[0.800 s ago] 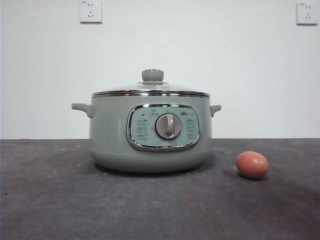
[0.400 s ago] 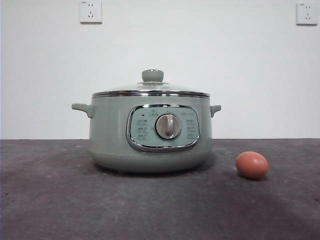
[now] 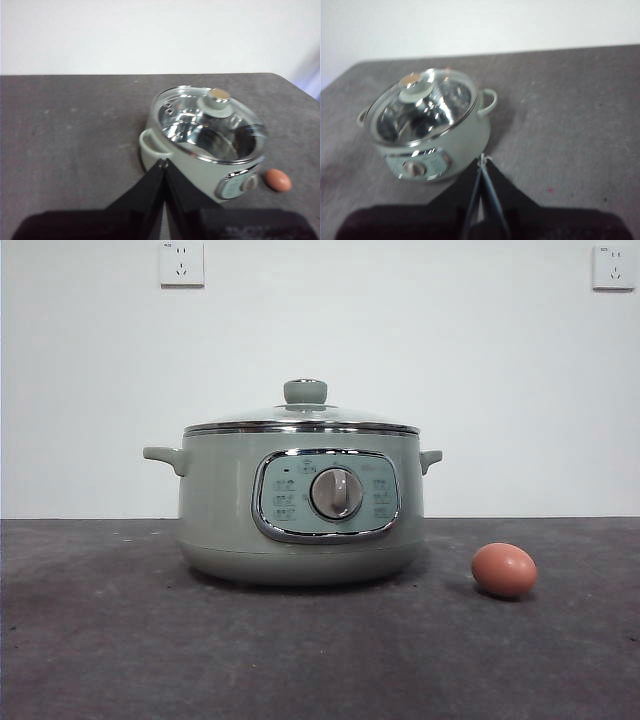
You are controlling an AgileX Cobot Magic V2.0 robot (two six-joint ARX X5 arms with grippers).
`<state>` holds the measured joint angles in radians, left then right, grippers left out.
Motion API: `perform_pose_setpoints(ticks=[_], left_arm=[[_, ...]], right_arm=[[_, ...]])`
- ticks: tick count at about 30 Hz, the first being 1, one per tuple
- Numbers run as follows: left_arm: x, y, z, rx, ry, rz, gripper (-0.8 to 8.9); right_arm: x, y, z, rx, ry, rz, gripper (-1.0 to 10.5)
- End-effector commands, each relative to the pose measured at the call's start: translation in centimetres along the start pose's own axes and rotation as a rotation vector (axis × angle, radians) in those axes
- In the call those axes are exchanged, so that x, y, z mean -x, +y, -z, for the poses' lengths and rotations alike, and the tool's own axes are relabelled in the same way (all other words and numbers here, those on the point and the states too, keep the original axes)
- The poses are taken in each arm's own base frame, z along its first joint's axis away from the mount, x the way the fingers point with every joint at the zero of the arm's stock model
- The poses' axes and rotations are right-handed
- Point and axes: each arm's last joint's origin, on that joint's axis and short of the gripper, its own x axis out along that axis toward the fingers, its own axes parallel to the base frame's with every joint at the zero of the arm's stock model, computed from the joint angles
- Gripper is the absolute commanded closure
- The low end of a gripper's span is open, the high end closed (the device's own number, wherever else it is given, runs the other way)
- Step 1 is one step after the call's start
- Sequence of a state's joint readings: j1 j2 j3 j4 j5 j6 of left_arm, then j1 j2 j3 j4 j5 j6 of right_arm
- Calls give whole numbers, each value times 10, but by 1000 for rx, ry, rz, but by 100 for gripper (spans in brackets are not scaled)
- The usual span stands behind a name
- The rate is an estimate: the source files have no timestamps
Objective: Pick up the egg,open the lid,put the egg in the pot,close the lid
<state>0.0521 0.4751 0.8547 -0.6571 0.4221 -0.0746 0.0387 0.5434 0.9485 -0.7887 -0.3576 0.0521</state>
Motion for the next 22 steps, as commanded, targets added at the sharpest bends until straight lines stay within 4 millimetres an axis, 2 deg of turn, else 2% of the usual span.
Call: perform_pose_setpoints(ticks=[1, 7, 17, 18, 20, 22], left_arm=[[5, -5, -18, -33, 10, 42, 820], [10, -13, -40, -59, 54, 114, 820], [8, -15, -44, -55, 94, 136, 805], [8, -15, -44, -55, 93, 136, 779], [8, -15, -44, -56, 92, 137, 607], [8, -15, -44, -55, 93, 137, 317]], right_arm=[[6, 4, -13, 48, 30, -37, 958], [16, 9, -28, 78, 97, -57, 958], [21, 11, -34, 78, 95, -57, 934], [21, 11, -34, 78, 95, -57, 912], [21, 11, -34, 78, 95, -57, 750], [20, 11, -35, 76, 100, -57, 534]])
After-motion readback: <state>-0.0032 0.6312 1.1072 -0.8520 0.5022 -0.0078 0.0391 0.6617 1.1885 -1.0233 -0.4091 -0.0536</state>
